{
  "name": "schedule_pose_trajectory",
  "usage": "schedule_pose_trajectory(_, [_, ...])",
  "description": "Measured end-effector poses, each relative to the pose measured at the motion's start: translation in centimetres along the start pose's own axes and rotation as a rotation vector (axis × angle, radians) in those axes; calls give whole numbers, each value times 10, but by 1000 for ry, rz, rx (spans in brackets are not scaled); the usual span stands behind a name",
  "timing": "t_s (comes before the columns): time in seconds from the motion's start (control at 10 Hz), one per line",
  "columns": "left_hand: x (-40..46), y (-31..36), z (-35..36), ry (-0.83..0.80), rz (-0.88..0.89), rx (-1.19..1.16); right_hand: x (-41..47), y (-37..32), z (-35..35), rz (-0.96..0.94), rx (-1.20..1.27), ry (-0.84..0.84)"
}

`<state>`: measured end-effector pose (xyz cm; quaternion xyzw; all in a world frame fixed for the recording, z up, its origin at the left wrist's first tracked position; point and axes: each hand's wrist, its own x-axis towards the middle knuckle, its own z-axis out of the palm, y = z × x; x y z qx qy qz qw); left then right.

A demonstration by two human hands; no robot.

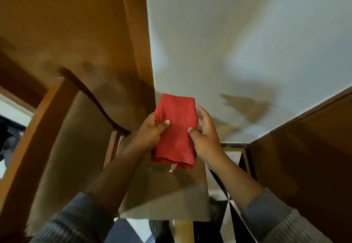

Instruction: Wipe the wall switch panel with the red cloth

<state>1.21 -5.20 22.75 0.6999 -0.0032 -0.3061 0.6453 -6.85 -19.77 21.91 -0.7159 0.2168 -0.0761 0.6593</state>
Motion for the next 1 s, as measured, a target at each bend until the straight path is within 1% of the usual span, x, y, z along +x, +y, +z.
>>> schedule_pose_trajectory(0.2, [30, -114, -17, 28, -246, 52, 6, 120, 29, 204, -76, -47])
schedule_pose_trajectory(0.3, [47, -165, -22, 18, -314, 85, 8, 175, 40, 299, -60, -49])
schedule_pose_trajectory(0.4, [65, -224, -31, 12, -354, 120, 13, 233, 53, 345, -26, -92])
schedule_pose_trajectory(0.5, [70, -272, -36, 34, -395, 216, 14, 276, 58, 349, -120, -167])
schedule_pose_trajectory(0.6, [60, -306, -39, 11, -438, 470, 7, 308, 62, 325, -448, -178])
schedule_pose_trajectory(0.7, [51, -319, -41, -22, -438, 718, 4, 318, 64, 286, -604, -196])
schedule_pose_trajectory(0.8, [48, -313, -42, -62, -451, 806, 9, 321, 61, 322, -644, -253])
schedule_pose_trajectory(0.9, [46, -294, -44, -104, -407, 949, 9, 301, 54, 278, -730, -353])
schedule_pose_trajectory(1.0, [45, -265, -44, -83, -274, 1045, 12, 269, 39, 222, -799, -289])
